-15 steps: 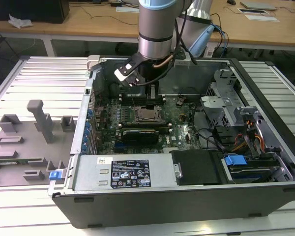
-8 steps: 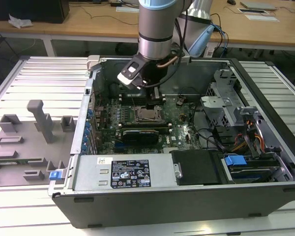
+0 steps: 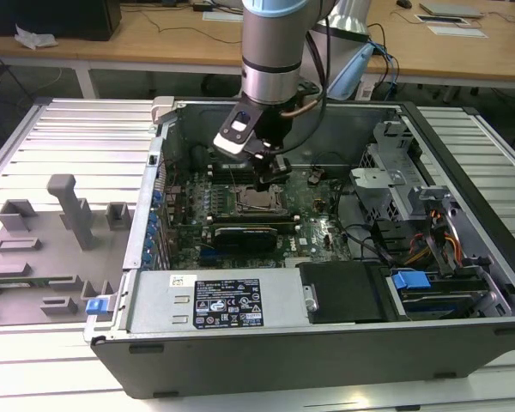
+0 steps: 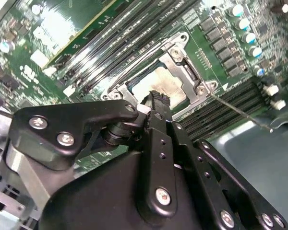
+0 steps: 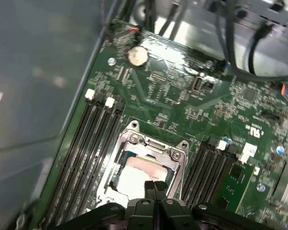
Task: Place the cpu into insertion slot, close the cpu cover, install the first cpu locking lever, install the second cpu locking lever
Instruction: 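Close the cpu cover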
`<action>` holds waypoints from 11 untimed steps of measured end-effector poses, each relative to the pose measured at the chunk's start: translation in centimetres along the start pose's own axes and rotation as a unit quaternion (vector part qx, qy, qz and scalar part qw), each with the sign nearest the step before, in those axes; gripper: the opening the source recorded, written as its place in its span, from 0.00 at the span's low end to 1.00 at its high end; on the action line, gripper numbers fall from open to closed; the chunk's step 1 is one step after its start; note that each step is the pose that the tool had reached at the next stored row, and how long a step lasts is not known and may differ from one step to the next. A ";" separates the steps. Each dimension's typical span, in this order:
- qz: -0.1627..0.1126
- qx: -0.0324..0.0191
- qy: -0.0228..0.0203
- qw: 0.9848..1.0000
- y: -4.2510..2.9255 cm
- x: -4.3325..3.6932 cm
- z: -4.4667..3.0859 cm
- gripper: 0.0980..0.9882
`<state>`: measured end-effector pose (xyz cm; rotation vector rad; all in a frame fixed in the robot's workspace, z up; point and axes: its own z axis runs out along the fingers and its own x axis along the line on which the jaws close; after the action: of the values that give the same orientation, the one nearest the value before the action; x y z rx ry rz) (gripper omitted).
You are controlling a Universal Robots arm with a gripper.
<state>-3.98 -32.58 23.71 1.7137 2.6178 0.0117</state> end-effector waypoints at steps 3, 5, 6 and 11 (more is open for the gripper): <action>-0.033 0.000 0.000 0.999 0.00 0.00 0.00 0.01; -0.065 0.000 0.000 0.998 0.00 0.00 0.00 0.01; -0.077 0.000 0.000 0.997 0.00 0.00 0.00 0.01; -0.124 0.000 -0.001 0.992 0.00 0.00 0.00 0.01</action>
<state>-3.98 -32.58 23.71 1.3744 2.8087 0.0071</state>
